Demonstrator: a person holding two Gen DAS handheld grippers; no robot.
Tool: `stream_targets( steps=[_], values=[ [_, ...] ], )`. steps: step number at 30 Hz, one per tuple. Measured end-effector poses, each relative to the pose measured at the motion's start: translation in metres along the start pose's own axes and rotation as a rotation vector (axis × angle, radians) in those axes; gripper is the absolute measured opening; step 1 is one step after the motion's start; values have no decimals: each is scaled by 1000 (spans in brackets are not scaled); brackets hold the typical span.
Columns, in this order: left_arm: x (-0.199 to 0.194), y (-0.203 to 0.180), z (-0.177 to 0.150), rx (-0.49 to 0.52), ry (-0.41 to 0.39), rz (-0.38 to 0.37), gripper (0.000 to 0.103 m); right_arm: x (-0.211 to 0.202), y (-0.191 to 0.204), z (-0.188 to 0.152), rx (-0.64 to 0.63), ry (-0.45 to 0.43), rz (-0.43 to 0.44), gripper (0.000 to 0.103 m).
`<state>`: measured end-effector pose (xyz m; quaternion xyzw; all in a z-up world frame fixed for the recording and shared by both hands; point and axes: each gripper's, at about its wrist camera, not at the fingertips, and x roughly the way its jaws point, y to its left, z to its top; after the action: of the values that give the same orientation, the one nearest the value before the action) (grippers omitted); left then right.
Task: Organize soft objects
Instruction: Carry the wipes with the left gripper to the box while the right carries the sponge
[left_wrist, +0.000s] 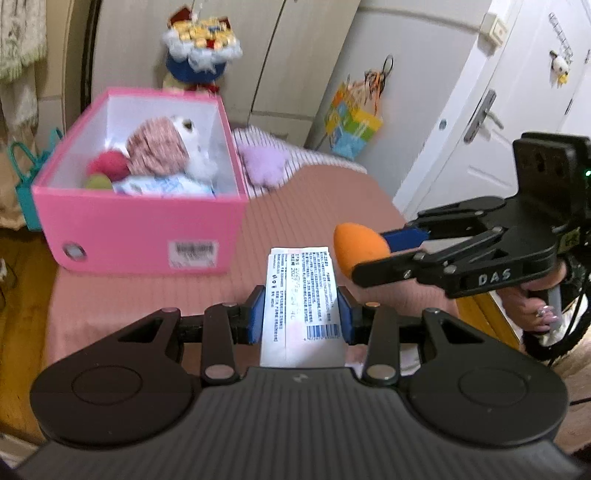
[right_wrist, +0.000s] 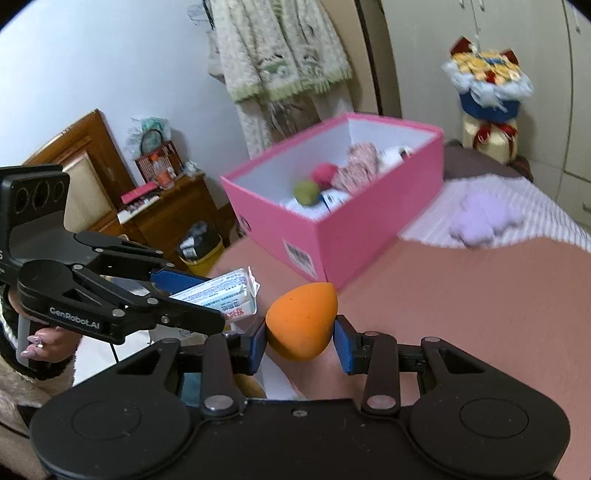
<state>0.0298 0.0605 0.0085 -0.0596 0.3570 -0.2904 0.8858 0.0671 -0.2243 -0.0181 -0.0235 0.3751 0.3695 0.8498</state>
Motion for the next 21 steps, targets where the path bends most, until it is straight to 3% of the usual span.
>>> stream_targets(
  steps=[10,17,21],
  values=[
    [-16,35,45,-3,-113,43,38,19,18,53,-62,-93,27,44],
    [-4,67,85,-7,-155,124,38,39,12,92,-120,-179,-87,44],
    [16,92,109,-44,-170,188,38,60,-2,115,-134,-175,-111,44]
  ],
)
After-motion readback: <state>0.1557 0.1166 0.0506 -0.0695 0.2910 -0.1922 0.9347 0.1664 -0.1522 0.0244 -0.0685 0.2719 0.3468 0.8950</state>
